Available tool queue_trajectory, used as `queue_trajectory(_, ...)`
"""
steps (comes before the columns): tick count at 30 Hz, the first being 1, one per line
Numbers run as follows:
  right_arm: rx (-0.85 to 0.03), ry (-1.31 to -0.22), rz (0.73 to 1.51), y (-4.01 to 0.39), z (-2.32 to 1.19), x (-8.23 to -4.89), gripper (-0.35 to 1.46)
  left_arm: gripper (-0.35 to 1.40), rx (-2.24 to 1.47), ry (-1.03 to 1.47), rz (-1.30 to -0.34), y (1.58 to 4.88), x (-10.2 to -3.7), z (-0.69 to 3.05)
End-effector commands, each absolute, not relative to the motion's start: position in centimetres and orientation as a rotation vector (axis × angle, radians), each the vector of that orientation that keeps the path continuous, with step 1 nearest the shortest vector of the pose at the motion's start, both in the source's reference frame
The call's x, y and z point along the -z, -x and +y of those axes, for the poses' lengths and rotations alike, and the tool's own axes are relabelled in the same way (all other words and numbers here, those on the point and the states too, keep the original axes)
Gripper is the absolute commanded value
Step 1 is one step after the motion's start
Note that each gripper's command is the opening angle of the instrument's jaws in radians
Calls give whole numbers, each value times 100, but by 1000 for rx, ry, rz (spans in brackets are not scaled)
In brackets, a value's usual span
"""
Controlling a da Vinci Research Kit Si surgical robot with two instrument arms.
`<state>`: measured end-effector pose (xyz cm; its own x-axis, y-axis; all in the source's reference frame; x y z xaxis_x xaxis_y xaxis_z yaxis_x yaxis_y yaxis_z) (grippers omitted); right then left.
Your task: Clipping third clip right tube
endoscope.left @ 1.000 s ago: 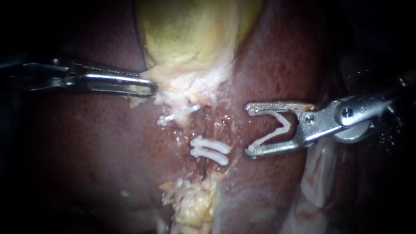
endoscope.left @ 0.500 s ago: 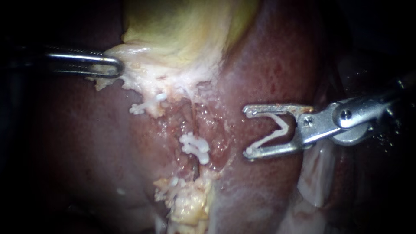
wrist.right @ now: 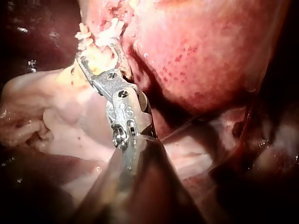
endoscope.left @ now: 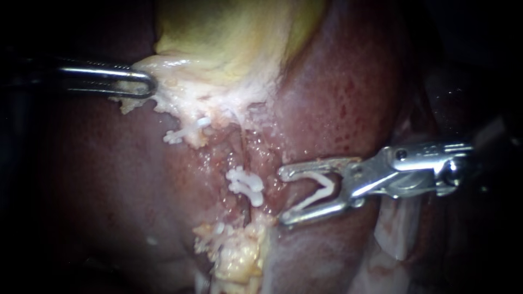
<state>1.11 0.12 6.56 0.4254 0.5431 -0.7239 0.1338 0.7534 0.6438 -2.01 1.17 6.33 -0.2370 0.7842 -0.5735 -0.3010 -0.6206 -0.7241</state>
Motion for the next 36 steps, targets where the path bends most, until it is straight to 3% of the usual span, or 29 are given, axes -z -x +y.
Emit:
queue_trajectory(1, -305, -706, 1127, -115, 14, -661, 45, -35, -1927, 1287, -622, 201, -634, 117)
queue_trajectory(17, -471, -784, 1164, -128, 53, -714, 46, -35, -1927, 1287, -621, 202, -635, 116)
queue_trajectory(36, -509, -786, 1207, -160, 51, -732, 48, -35, -1927, 1287, -621, 202, -635, 116)
